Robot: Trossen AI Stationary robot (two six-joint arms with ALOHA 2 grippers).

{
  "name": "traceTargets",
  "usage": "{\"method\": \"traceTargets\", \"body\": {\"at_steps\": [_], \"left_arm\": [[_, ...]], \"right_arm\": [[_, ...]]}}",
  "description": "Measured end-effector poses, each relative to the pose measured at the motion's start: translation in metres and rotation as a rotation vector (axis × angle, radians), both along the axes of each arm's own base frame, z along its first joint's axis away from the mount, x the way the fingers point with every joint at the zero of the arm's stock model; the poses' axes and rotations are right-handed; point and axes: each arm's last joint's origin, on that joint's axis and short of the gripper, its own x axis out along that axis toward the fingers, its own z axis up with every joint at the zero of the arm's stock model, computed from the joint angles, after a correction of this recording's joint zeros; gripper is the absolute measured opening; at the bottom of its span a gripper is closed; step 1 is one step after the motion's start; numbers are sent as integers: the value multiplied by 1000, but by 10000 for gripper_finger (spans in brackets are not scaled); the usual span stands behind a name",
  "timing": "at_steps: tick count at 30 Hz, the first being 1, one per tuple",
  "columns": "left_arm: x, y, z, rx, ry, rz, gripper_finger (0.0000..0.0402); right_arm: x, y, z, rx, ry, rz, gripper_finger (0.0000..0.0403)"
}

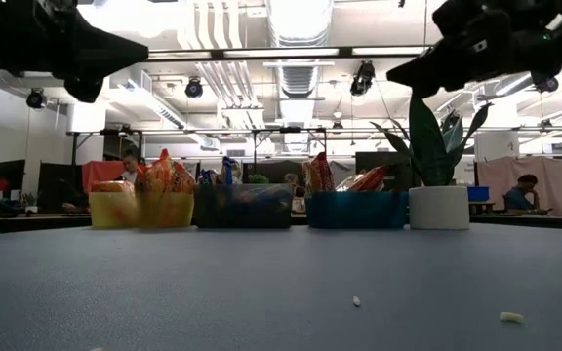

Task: Sort Maruchan noodles
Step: Return to Home Position

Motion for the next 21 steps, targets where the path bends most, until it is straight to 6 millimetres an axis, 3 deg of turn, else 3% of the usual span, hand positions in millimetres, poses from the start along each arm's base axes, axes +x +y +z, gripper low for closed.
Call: {"method": "traceTargets", "body": {"at_steps": [4,10,21], "left_arm": [[3,3,0,58,9,-75,0],[-2,14,2,119,30,-6,0],[-35,29,1,52,43,-7,0]], "right_arm": [[-9,-2,-7,-5,-18,-2,9],[-21,-2,-18,-3,-37,2,9],[-27,0,-20,-10,-70,23,9]]}}
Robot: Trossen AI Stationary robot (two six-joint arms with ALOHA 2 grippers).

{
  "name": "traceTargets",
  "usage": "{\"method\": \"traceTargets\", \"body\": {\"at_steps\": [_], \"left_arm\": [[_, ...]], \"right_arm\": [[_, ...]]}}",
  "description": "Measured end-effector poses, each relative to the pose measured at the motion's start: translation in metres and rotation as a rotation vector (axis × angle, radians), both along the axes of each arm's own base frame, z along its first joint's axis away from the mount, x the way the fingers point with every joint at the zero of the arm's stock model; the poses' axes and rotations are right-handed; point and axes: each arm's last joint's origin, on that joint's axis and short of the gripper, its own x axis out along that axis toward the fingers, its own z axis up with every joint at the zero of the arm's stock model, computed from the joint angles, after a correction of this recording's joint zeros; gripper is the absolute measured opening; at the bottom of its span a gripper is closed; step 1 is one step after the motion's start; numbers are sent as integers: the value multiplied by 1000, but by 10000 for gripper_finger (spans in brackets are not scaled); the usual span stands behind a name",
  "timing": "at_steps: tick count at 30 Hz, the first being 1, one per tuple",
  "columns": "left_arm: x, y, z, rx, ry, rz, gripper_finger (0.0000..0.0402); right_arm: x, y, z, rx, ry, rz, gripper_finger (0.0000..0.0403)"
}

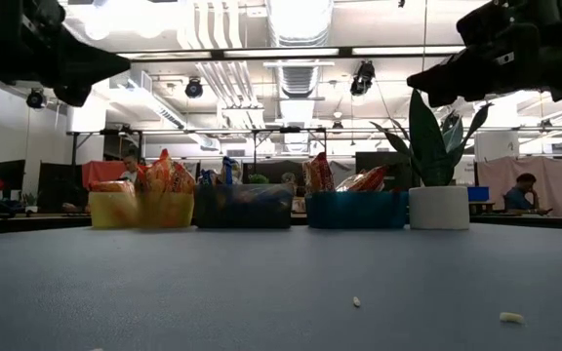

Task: Sort Maruchan noodles
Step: Return to Home Position

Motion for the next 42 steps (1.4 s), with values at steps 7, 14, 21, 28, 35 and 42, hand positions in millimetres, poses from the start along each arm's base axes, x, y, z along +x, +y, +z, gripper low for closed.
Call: {"method": "traceTargets", "body": {"at_steps": [7,14,21,28,35,42], "left_arm": [[-16,4,-11,-53,54,-24,0],[-16,2,-14,-105,87,-104,0],[-12,0,-26,-110,101,-134,0],[-10,-7,-17,-123,-41,-376,0],[-9,-12,-23,-88,-64,-521,0],[-8,-9,-26,-93,-35,-414,0]], "right_arm": [[-1,0,-2,-14,-19,13,9],[-7,-3,-7,-47,-29,10,9],[-20,-7,-13,-43,-56,-45,9],[-31,-5,-18,-48,-106,-63,9],[-43,-1,-24,-64,-180,-76,9],[-50,2,-23,-62,-216,-83,9]]}}
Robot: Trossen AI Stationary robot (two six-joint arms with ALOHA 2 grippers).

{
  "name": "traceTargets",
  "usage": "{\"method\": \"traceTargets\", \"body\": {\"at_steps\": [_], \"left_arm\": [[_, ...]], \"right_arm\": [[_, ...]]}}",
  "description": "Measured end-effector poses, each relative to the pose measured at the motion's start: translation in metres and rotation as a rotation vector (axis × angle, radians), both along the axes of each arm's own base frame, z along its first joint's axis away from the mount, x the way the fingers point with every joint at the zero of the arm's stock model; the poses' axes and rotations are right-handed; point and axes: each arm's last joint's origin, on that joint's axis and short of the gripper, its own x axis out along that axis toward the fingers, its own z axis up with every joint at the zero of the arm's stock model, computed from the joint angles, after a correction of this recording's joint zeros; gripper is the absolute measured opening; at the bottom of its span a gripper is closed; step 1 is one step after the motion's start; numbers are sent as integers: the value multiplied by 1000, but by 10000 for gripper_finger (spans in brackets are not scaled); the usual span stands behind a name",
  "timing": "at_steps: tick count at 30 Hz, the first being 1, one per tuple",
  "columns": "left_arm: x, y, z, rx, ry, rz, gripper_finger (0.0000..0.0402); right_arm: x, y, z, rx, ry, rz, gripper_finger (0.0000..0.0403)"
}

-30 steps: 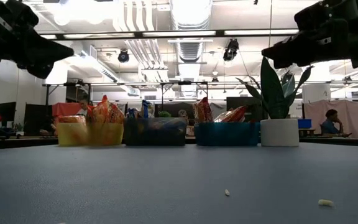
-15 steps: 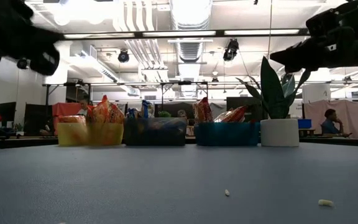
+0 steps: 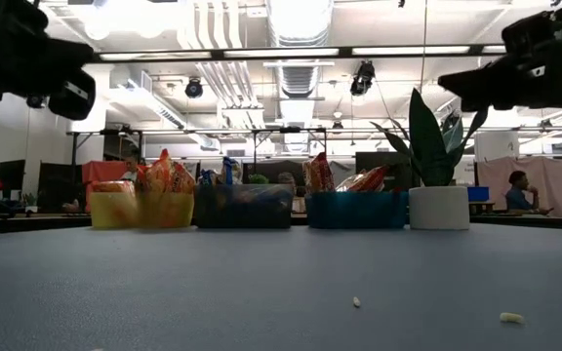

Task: Sort Maruchan noodles
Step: Return to Home Position

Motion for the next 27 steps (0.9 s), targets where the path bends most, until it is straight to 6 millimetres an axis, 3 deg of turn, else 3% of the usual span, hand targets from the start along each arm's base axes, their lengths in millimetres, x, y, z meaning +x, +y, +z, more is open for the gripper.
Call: {"method": "traceTargets", "body": {"at_steps": [17,24,27], "left_arm": [[1,1,-1,-5,34,51,0],[1,1,-1,-5,33,51,0],[1,1,-1,-5,33,50,0]], "right_arm": [[1,-3,-5,170,35,-54,9],[2,-3,-5,742,14,16,9],[2,-3,-5,904,8,37,9]]}}
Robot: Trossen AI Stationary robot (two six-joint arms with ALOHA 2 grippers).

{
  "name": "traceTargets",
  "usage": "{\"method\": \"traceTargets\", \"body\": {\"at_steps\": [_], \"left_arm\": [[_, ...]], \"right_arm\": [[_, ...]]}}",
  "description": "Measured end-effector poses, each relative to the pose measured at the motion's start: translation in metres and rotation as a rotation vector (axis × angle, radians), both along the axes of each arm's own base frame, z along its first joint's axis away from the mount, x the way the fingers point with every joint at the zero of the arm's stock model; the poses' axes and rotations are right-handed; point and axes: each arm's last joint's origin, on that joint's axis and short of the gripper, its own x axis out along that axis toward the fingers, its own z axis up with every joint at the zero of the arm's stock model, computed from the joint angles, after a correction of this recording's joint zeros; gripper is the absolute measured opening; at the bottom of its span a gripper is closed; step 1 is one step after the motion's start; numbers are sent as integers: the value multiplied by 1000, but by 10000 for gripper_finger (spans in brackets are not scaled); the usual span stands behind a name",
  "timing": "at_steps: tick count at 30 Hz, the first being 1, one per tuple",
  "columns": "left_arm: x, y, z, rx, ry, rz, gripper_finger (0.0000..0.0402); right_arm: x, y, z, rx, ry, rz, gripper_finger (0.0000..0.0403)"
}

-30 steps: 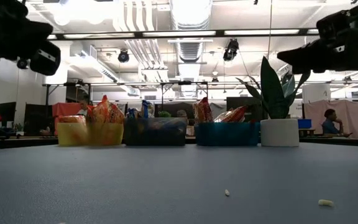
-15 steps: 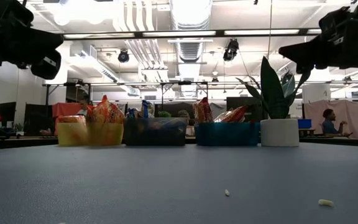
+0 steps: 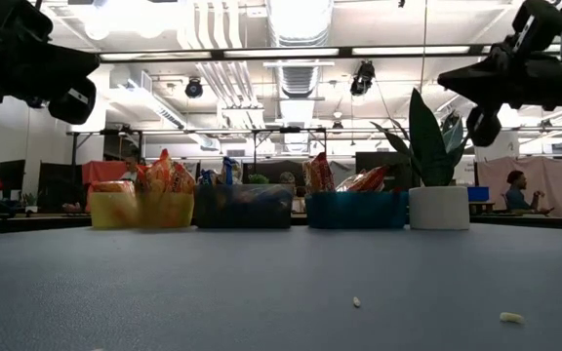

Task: Sort Maruchan noodles
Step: Return to Home Position

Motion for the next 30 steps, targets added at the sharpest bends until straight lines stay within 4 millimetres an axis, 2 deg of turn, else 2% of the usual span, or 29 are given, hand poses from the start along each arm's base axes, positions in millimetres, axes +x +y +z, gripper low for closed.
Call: {"method": "traceTargets", "body": {"at_steps": [4,30], "left_arm": [[0,0,0,0,0,0,0],[0,0,0,0,0,0,0]], "right_arm": [[0,0,0,46,-3,4,9],[0,0,0,18,0,1,9]]}}
